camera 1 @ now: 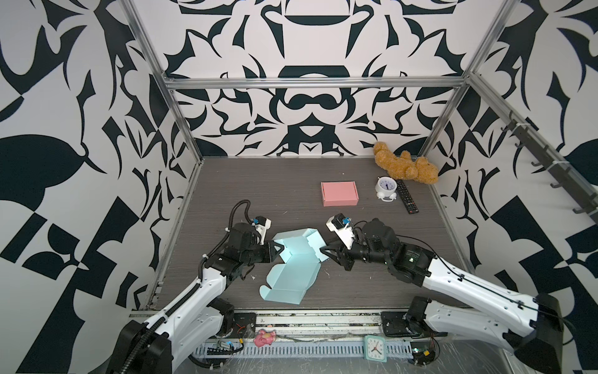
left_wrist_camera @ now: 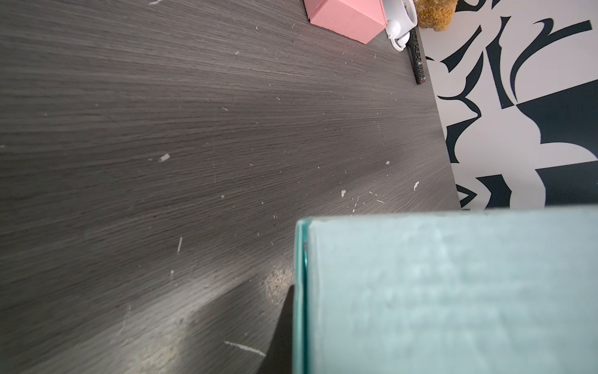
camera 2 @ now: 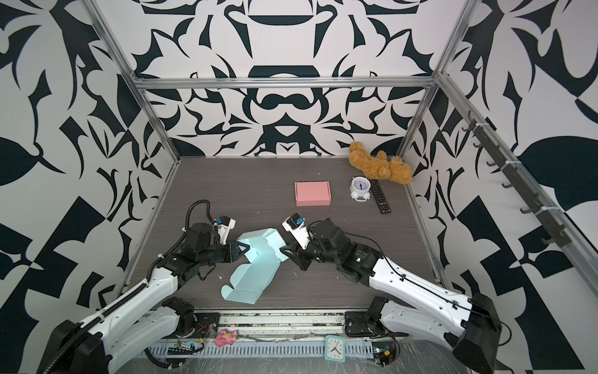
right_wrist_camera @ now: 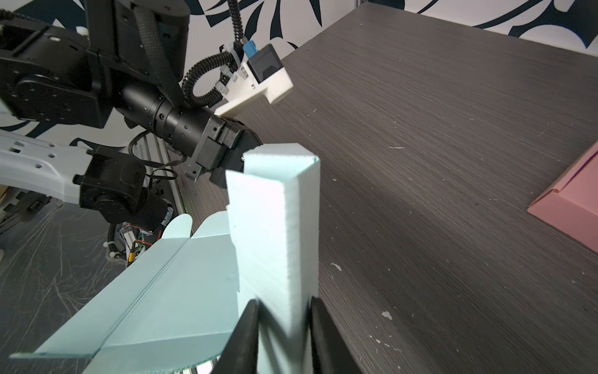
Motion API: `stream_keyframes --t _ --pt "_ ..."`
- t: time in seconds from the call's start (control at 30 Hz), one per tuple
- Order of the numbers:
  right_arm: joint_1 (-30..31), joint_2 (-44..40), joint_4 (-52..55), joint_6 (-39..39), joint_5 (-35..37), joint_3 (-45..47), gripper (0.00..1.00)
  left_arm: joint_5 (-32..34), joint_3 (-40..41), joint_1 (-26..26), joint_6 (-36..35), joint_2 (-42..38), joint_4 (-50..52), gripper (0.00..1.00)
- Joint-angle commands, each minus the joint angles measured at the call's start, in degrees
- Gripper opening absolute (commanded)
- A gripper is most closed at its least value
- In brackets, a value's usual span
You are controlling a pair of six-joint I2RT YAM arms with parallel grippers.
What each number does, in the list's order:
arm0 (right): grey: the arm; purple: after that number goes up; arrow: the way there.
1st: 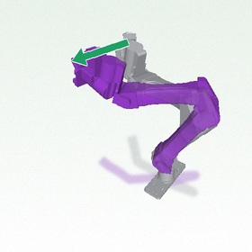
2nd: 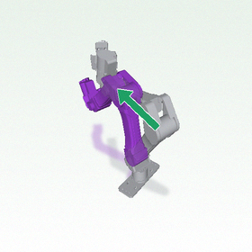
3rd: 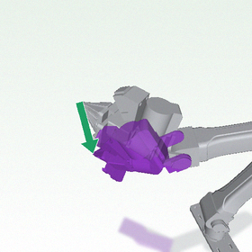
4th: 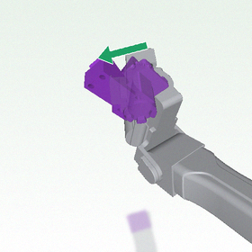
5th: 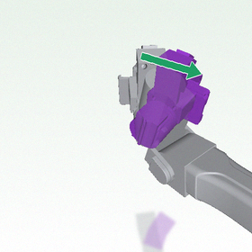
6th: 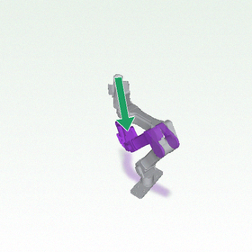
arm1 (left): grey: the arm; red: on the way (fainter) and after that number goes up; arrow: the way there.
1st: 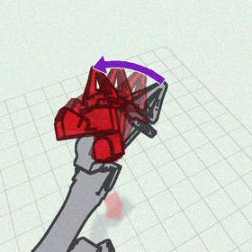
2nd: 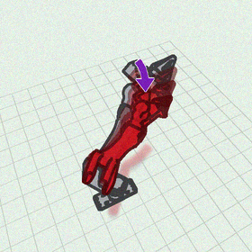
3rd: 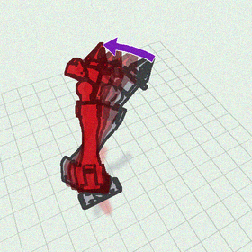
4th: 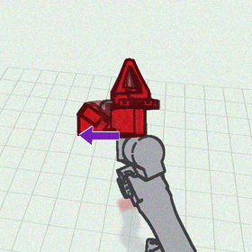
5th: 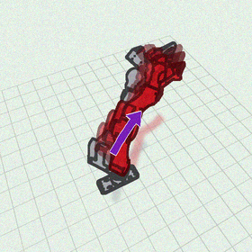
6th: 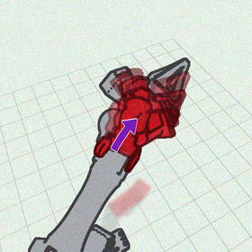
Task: Assemble paper box
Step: Fold the bottom flaps of a flat cardboard box at the center of the table.
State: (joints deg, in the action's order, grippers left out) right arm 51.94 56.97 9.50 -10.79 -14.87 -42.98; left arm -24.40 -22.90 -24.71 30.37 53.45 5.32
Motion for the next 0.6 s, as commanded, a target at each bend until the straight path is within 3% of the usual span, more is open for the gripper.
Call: stream_keyframes --t 0.0,0.57 --pt "-0.02 0.63 0.06 -0.09 2.45 -3.1 0.28 -0.95 -1.88 0.19 -0.66 0.7 -1.78 0.05" --pt "1.49 7.1 1.93 -2.88 5.72 -5.75 0.2 2.09 0.26 0.19 2.48 4.1 -5.1 0.04"
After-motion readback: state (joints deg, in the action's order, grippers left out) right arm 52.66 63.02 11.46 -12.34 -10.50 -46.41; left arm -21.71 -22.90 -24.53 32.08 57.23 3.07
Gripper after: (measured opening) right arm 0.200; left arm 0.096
